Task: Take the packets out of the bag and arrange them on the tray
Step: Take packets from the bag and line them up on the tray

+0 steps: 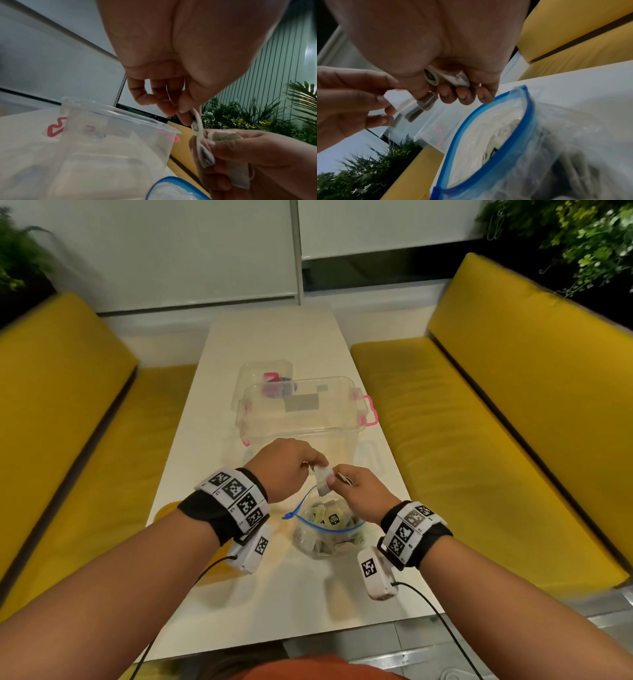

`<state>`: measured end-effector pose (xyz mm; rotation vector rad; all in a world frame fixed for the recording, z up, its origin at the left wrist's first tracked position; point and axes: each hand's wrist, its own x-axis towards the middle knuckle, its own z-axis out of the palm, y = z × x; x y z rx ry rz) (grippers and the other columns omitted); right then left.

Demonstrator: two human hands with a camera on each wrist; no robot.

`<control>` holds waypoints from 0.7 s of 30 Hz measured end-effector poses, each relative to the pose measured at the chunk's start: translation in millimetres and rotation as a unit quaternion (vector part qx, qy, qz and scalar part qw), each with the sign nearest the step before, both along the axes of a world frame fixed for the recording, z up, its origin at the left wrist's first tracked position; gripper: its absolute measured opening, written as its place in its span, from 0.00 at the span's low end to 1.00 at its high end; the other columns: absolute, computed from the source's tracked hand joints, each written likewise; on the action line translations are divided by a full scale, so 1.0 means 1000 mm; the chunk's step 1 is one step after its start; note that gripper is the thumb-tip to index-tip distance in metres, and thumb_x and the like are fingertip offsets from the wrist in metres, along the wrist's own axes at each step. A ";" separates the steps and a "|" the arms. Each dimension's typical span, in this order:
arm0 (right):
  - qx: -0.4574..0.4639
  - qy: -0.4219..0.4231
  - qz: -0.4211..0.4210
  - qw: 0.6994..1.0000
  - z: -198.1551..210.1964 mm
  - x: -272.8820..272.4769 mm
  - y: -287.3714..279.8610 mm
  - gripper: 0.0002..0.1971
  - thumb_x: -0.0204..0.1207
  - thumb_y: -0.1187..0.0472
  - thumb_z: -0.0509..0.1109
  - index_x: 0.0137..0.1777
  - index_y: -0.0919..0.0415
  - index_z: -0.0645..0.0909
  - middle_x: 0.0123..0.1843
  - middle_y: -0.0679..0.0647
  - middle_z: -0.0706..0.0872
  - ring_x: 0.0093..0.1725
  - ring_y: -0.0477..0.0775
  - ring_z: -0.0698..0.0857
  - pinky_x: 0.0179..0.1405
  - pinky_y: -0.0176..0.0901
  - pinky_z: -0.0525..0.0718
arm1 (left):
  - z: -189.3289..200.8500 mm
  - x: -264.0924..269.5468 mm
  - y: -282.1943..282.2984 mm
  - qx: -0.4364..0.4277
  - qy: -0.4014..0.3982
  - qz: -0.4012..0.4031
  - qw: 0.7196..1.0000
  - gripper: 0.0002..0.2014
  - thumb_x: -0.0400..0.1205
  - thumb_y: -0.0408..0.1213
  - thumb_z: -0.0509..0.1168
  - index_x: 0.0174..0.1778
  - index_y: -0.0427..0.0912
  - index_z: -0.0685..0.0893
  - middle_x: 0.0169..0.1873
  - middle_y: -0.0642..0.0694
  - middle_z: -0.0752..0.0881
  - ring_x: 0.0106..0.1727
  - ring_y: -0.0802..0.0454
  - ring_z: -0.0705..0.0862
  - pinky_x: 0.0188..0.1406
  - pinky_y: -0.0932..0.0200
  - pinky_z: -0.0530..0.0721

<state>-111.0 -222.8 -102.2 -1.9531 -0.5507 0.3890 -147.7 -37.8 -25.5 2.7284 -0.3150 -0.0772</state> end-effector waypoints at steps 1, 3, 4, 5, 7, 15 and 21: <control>-0.001 0.002 0.005 1.000 0.002 0.000 0.003 0.11 0.85 0.57 0.64 0.46 0.58 0.86 0.44 0.53 0.89 0.40 0.46 0.81 0.46 0.42 0.76 | 0.002 -0.002 0.004 0.023 -0.004 -0.003 1.000 0.15 0.84 0.34 0.62 0.60 0.55 0.87 0.53 0.55 0.88 0.57 0.53 0.80 0.60 0.54 0.77; -0.001 0.001 0.003 1.000 0.003 0.000 0.011 0.09 0.84 0.58 0.65 0.49 0.57 0.86 0.44 0.52 0.88 0.43 0.47 0.82 0.49 0.42 0.78 | 0.005 -0.004 0.011 0.058 -0.016 0.005 0.998 0.10 0.83 0.43 0.65 0.57 0.58 0.87 0.49 0.58 0.87 0.55 0.54 0.78 0.58 0.53 0.76; 0.000 -0.004 -0.005 1.000 0.004 0.000 0.016 0.08 0.84 0.58 0.66 0.52 0.57 0.86 0.43 0.50 0.87 0.44 0.49 0.83 0.50 0.44 0.80 | 0.008 -0.006 0.014 0.075 -0.021 0.014 0.997 0.09 0.83 0.46 0.65 0.56 0.59 0.87 0.49 0.58 0.87 0.55 0.54 0.78 0.58 0.52 0.76; 0.002 -0.012 -0.014 1.000 0.005 -0.001 0.021 0.07 0.83 0.57 0.66 0.54 0.56 0.85 0.42 0.51 0.86 0.45 0.53 0.84 0.50 0.47 0.81 | 0.009 -0.007 0.017 0.100 -0.023 0.022 0.995 0.09 0.83 0.48 0.64 0.56 0.60 0.87 0.49 0.58 0.87 0.56 0.53 0.78 0.59 0.51 0.76; 0.023 -0.020 -0.024 0.999 0.009 -0.003 0.032 0.08 0.80 0.53 0.69 0.54 0.53 0.85 0.40 0.56 0.86 0.43 0.57 0.84 0.48 0.51 0.82 | 0.013 -0.010 0.021 0.167 -0.025 0.030 0.985 0.10 0.84 0.52 0.62 0.56 0.61 0.86 0.51 0.56 0.84 0.58 0.51 0.78 0.59 0.47 0.75; -0.001 -0.082 0.014 0.997 0.008 -0.007 0.080 0.12 0.77 0.51 0.74 0.46 0.61 0.86 0.32 0.45 0.77 0.30 0.42 0.71 0.33 0.36 0.68 | 0.023 -0.025 0.048 0.148 -0.022 0.096 0.984 0.08 0.84 0.48 0.61 0.52 0.56 0.84 0.48 0.55 0.87 0.52 0.50 0.82 0.54 0.50 0.77; 0.003 -0.035 0.059 0.998 0.000 -0.016 0.113 0.10 0.78 0.49 0.73 0.46 0.56 0.86 0.26 0.38 0.78 0.28 0.38 0.74 0.33 0.32 0.69 | 0.022 -0.045 0.082 0.105 0.024 0.148 0.983 0.06 0.83 0.46 0.65 0.49 0.53 0.86 0.44 0.52 0.88 0.48 0.50 0.83 0.46 0.55 0.79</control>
